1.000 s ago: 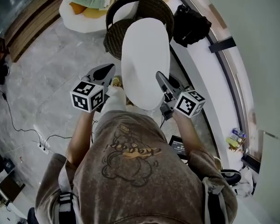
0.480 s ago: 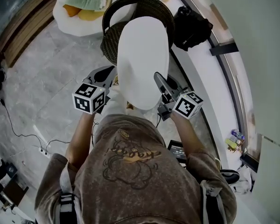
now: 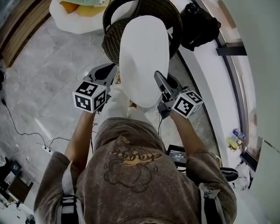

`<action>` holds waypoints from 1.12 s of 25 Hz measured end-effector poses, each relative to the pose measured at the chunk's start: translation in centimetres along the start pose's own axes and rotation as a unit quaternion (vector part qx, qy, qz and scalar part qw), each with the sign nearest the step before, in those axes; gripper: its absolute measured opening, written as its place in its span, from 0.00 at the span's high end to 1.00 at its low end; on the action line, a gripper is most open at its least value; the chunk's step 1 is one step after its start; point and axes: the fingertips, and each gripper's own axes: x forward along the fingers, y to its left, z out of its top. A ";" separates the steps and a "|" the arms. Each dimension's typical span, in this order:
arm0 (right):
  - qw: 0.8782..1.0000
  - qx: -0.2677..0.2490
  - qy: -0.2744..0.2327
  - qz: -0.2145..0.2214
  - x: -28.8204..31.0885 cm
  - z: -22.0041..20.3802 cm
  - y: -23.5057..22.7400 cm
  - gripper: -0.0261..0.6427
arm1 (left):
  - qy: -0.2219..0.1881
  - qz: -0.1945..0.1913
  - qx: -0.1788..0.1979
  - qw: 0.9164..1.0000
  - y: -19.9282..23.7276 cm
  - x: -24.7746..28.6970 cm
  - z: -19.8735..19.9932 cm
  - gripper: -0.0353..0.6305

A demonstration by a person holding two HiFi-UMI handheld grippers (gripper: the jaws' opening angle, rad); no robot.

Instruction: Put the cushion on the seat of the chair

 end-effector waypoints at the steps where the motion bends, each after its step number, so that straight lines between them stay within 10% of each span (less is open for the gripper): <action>1: 1.000 0.002 0.002 -0.002 0.5 -0.1 -0.4 0.86 | 0.003 0.000 -0.001 1.000 0.5 0.4 0.0 0.94; 28: 0.998 0.030 0.024 -0.041 14.1 -2.8 -11.6 0.86 | 0.066 -0.030 -0.036 0.997 12.2 12.2 -5.2 0.94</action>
